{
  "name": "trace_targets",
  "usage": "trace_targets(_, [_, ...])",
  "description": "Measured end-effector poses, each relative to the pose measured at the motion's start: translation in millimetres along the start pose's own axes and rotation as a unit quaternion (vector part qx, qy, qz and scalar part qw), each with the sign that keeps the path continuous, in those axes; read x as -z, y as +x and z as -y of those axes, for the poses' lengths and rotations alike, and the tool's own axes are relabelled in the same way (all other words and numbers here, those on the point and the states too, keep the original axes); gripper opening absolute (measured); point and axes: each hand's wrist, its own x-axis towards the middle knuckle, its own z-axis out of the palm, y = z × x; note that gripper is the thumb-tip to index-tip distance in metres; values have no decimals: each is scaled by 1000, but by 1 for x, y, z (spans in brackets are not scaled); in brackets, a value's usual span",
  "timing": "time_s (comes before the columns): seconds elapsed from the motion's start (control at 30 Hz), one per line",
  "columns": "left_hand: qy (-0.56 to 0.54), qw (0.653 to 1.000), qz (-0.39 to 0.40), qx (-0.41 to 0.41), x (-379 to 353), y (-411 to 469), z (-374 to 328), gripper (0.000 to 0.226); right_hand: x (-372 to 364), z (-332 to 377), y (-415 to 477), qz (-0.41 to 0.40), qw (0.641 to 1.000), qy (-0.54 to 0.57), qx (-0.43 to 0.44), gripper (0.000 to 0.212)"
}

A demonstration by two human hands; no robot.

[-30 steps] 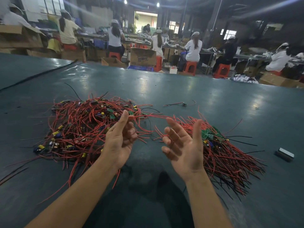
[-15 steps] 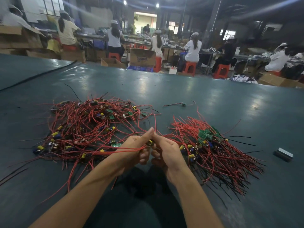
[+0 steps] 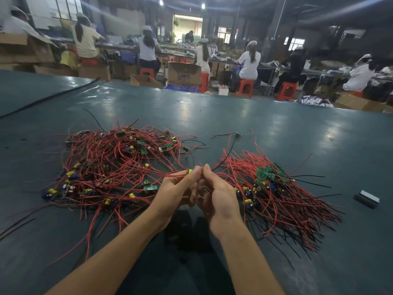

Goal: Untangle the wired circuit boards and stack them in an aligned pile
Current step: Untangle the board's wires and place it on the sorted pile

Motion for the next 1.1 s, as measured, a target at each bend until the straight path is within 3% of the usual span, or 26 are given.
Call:
trace_targets(0.07, [-15, 999, -34, -13, 2, 3, 1, 52, -2, -2, -1, 9, 1000, -8, 6, 23])
trace_targets(0.17, [9, 997, -64, -45, 0, 3, -6, 29, -4, -1, 1, -5, 1000, -1, 11, 20])
trace_targets(0.27, [24, 992, -98, -73, -2, 4, -7, 47, 0, 3, 6, -69, 997, -22, 19, 22])
trace_targets(0.47, [0, 993, -100, -61, -4, 2, -11, 50, 26, 20, 17, -173, 983, 34, 46, 18])
trace_targets(0.63, [-10, 993, -108, -56, -3, 2, -14, 52, 28, 21, 17, -176, 979, 29, 96, 27])
trace_targets(0.77, [-33, 990, -127, -51, 2, 3, -17, 48, 22, 19, 16, -177, 974, 81, 112, 13])
trace_targets(1.1, [-14, 992, -97, -76, -1, 0, -16, 46, 24, 20, 13, -193, 965, 119, 131, 17])
